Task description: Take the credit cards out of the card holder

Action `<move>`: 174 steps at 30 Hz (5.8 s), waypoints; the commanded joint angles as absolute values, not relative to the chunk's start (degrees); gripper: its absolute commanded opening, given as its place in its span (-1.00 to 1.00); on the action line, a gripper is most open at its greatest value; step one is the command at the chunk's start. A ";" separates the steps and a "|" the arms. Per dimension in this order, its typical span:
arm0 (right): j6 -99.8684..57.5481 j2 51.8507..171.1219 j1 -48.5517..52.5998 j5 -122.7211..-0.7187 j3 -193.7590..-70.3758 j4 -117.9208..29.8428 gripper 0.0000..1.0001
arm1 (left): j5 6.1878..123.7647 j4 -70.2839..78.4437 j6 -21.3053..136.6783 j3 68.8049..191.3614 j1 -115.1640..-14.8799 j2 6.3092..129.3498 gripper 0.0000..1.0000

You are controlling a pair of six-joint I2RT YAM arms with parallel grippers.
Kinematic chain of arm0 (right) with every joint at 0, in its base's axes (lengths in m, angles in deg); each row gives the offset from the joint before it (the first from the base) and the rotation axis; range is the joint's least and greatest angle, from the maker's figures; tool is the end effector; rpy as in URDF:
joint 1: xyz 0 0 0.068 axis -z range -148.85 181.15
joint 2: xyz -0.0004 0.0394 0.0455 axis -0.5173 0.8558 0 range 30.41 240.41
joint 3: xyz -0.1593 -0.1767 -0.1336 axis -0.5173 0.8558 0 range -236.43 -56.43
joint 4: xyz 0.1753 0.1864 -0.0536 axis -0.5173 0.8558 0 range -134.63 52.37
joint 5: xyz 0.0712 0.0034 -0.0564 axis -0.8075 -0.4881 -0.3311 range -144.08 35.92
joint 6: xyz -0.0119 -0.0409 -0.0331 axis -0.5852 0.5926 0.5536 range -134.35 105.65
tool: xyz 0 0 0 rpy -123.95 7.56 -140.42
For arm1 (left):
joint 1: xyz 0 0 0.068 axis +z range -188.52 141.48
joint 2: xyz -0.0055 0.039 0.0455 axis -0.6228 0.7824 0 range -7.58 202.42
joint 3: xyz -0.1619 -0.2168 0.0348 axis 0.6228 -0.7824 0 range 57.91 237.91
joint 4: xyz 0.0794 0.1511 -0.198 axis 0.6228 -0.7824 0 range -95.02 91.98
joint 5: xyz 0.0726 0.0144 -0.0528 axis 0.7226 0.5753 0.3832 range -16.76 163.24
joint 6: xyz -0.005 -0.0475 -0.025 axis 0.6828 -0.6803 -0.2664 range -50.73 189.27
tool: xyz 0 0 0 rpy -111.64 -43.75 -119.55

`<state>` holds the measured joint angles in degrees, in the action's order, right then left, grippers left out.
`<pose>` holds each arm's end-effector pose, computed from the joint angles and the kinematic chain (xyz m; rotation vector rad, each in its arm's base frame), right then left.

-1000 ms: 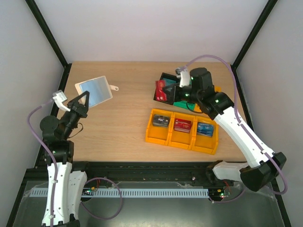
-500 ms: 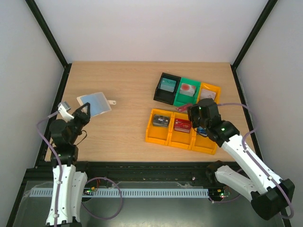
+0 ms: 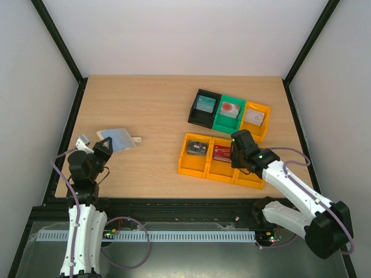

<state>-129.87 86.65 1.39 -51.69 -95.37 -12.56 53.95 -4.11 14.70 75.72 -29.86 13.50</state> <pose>0.1712 0.0962 0.2342 1.8777 1.9907 0.9496 0.1281 0.0076 0.2369 -0.7180 1.6583 -0.8719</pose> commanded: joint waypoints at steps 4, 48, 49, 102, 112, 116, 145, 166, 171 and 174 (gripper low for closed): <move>-135.92 92.87 0.09 -45.63 -97.74 -12.08 -0.97 | 54.16 -3.66 13.38 75.25 -29.56 12.82 -0.95; -138.52 89.97 -3.89 -42.14 -101.80 -13.68 0.99 | 54.45 -3.28 13.77 72.78 -29.38 12.85 -0.95; -137.00 89.00 -3.82 -40.78 -102.49 -14.15 0.97 | 54.05 -2.73 13.99 72.45 -29.40 12.97 -0.95; -46.70 87.22 14.95 -33.78 -109.53 -42.33 0.97 | 65.75 2.45 51.31 79.12 -22.81 29.10 0.71; -46.07 85.35 22.71 -27.00 -94.40 -62.00 0.97 | 71.51 11.90 55.35 70.30 -22.64 23.21 0.99; -41.70 87.84 22.71 -50.03 -99.17 -61.77 0.97 | 57.96 12.10 58.55 70.62 -22.76 22.42 0.99; -33.08 156.66 -21.01 -90.74 -157.19 -14.82 0.77 | 55.16 -5.87 15.30 65.95 -25.05 32.53 0.97; -25.08 170.59 -23.15 -96.29 -169.35 1.98 0.46 | 58.12 -6.21 10.89 65.40 -30.08 34.91 0.98; -27.34 171.36 -23.21 -101.61 -167.92 -2.62 0.35 | 58.08 -4.88 10.56 65.34 -31.08 35.84 0.98; -28.56 173.08 -23.22 -102.72 -168.22 -5.00 0.25 | 57.71 -3.96 10.58 65.38 -31.52 36.68 0.98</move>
<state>-26.33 168.77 -22.50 -99.66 -169.20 -3.75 58.08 -1.29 11.71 66.51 -30.71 34.97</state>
